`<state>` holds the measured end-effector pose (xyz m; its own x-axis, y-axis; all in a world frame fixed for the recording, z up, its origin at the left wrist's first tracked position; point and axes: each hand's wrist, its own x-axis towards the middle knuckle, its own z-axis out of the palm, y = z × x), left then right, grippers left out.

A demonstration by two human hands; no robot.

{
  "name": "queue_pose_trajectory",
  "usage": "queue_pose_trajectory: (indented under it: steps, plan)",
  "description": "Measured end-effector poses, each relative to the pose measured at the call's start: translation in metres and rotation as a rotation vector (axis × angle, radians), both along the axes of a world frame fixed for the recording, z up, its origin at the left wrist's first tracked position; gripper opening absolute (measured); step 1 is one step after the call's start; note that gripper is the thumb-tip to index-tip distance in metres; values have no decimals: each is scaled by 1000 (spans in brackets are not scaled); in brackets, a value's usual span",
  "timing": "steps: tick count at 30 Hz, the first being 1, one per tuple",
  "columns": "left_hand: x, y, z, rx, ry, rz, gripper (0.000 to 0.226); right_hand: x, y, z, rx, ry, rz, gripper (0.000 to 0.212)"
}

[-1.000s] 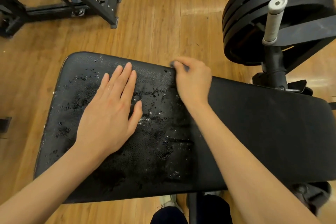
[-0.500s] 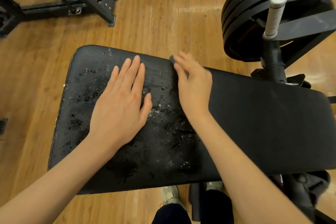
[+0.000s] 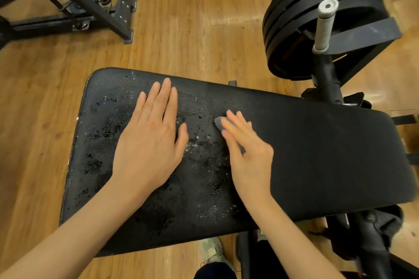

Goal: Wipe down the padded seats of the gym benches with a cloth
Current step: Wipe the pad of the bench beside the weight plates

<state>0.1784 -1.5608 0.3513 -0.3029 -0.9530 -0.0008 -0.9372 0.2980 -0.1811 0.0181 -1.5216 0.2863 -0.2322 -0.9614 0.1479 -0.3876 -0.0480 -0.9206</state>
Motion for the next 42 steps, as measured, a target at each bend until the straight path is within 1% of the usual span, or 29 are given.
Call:
queue_pose_trajectory:
  steps: [5, 7, 10, 11, 13, 15, 17, 19, 22, 23, 25, 28, 30, 33, 34, 35, 38, 40, 42]
  plan:
    - [-1, -1, -1, -1, -20, -1, 67, -21, -98, -9, 85, -49, -164, 24]
    - [-1, -1, 0, 6, -23, -3, 68, -20, -83, -8, 97, -58, -176, 26]
    - [0, -1, -1, 0, -18, -2, 68, -16, -8, -6, 74, -103, -118, 29]
    - [-1, -1, -1, -5, -15, 0, 68, -17, 3, -7, 75, -95, -107, 29]
    - [-1, -2, 0, -9, -10, -5, 68, -23, -18, -12, 61, -61, -117, 27]
    - [-2, -1, 0, -8, -13, 0, 68, -27, -65, -14, 89, -38, -147, 25]
    - [-1, -1, 0, -12, -16, 2, 69, -26, -93, -13, 91, -56, -181, 24]
    - [-1, -1, -1, -7, -7, -4, 69, -15, -74, -9, 94, -71, -181, 27]
    - [0, -1, -1, -6, 2, -2, 69, 4, 5, -2, 23, -76, -22, 32]
    - [0, -1, -1, -5, 0, 1, 69, 4, 16, -2, 4, -53, 21, 32]
    - [0, 0, -1, -3, -6, -4, 69, -1, -6, -4, -28, -20, 48, 29]
    - [0, -1, -2, -7, -11, -10, 69, 0, -65, -2, 24, -43, -59, 25]
    - [1, -1, -1, 4, 0, -16, 68, 8, -53, 1, 35, -58, -91, 26]
    - [3, -2, -1, 24, 48, -18, 64, 16, 32, 3, -16, -45, 25, 31]
    - [4, -2, 0, 34, 78, -21, 63, 14, 47, 4, -33, -27, 57, 32]
    - [4, -2, 2, 47, 106, -30, 62, 11, 47, -1, -54, -10, 67, 31]
    - [9, 6, 12, 103, 132, -81, 66, 1, -2, -4, -55, 56, 30, 24]
    - [21, 20, 19, 116, 96, -114, 63, -6, -20, -7, -38, 133, -10, 21]
    - [34, 37, 24, 130, 51, -139, 66, -18, -12, -11, -8, 142, -84, 20]
